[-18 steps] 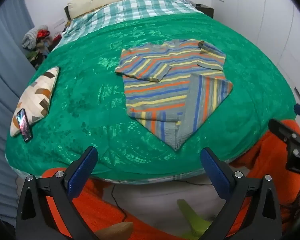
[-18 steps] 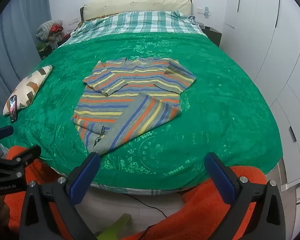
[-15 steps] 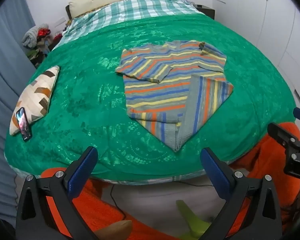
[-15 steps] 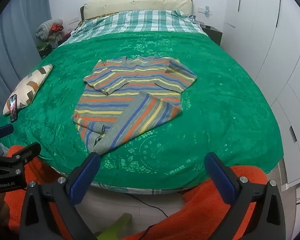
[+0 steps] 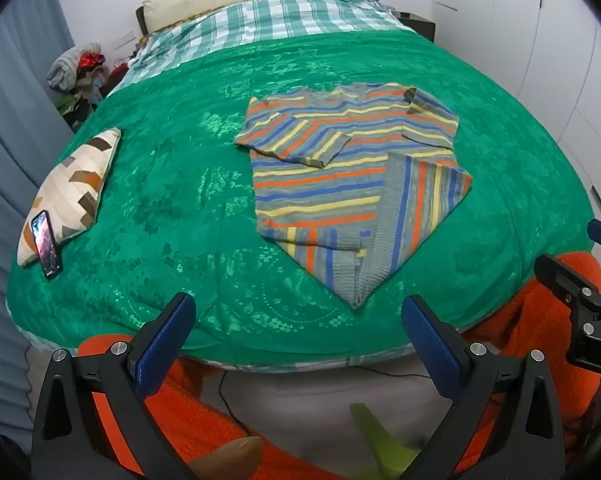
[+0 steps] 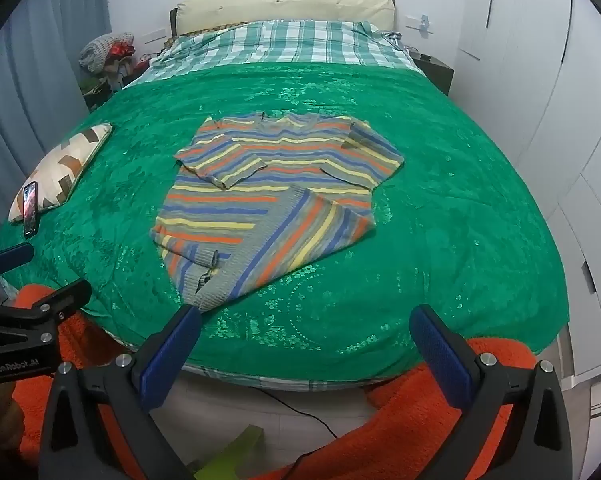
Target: Fold small clothes
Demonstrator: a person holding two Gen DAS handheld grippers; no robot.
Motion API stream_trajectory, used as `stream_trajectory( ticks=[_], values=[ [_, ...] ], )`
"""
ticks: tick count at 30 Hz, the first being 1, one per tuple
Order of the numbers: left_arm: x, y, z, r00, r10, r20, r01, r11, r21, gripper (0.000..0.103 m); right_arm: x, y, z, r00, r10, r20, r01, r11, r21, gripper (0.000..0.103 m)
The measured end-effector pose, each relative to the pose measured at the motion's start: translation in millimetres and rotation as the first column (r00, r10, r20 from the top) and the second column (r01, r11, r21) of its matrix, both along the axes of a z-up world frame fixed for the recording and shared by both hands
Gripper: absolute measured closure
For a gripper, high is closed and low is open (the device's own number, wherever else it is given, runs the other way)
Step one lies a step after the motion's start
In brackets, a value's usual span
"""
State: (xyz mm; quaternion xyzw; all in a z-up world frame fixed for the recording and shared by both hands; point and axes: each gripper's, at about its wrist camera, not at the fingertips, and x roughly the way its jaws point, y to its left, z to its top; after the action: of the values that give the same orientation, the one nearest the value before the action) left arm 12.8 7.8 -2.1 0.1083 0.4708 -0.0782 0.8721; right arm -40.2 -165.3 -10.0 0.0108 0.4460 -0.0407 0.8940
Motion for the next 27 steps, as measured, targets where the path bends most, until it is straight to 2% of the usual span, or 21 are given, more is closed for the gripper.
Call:
stream_trajectory(
  ticks=[27],
  values=[
    [-0.9,1.2,-2.3,1.000,0.002,-0.003,-0.002,1.000,0.002,0.000,-1.1,6.2,1.5,1.000,0.022,0.003,-0.022,1.000,0.010,0.000]
  ],
)
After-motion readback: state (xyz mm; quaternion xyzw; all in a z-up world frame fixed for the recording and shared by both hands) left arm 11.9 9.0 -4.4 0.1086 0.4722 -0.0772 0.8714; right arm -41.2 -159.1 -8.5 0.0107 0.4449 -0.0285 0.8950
